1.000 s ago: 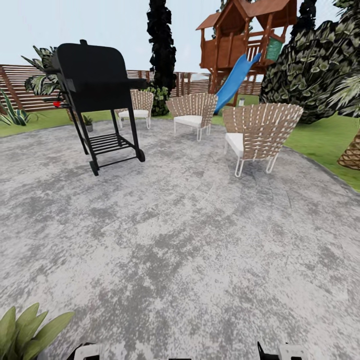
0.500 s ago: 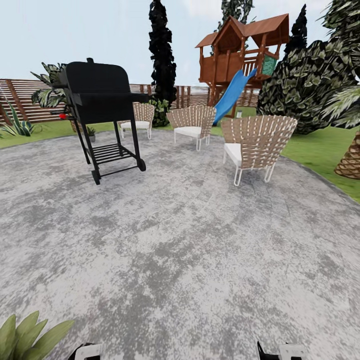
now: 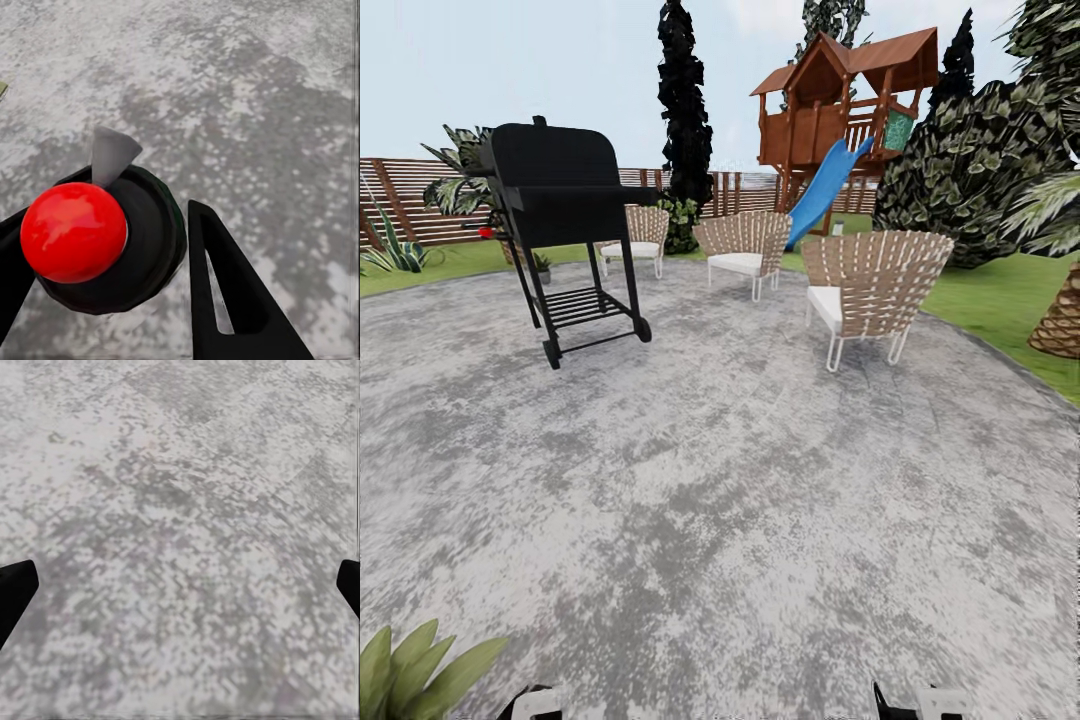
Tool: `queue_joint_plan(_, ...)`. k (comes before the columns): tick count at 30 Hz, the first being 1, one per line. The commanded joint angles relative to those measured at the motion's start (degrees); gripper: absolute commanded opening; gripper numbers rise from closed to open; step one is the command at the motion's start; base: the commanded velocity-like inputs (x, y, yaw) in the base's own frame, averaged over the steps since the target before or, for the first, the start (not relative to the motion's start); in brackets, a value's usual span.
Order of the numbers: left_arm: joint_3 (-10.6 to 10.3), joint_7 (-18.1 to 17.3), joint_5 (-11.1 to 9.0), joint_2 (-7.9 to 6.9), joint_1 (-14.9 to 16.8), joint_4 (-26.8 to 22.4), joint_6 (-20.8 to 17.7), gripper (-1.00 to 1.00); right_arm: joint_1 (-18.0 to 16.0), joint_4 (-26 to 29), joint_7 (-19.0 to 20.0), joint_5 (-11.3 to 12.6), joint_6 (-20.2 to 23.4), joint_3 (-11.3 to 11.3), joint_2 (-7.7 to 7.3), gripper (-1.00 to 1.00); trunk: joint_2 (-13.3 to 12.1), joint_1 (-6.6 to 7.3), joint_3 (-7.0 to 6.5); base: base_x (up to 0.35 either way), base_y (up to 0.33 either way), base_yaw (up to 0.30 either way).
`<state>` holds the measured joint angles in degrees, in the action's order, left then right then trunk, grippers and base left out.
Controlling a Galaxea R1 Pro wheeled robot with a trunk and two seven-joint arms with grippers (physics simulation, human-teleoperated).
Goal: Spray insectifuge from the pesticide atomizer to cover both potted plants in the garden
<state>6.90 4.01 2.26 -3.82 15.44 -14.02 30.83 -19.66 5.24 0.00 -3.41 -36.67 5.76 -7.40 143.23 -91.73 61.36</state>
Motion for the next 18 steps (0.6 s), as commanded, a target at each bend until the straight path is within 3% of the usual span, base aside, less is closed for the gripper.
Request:
queue_joint_plan(1, 0.14, 0.21, 0.27, 0.02, 0.03, 0.04, 0.19, -1.0, -0.03, -0.05, -0.04, -0.37, -0.16, 0.39, 0.01, 1.0, 0.02, 0.03, 0.05, -0.183, -0.176, 0.06)
queue_joint_plan(12, 0.12, 0.21, 0.38, 0.06, 0.03, 0.04, 0.19, -1.0, -0.03, -0.06, -0.09, -0.37, -0.16, 0.39, 0.02, 1.0, 0.02, 0.03, -0.18, -0.255, -0.188, 0.24)
queue_joint_plan(18, 0.13, 0.21, 0.36, 0.07, 0.03, 0.04, 0.19, -1.0, -0.03, -0.06, -0.07, -0.37, -0.16, 0.39, 0.02, 1.0, 0.02, 0.03, -0.22, -0.313, -0.051, 0.272)
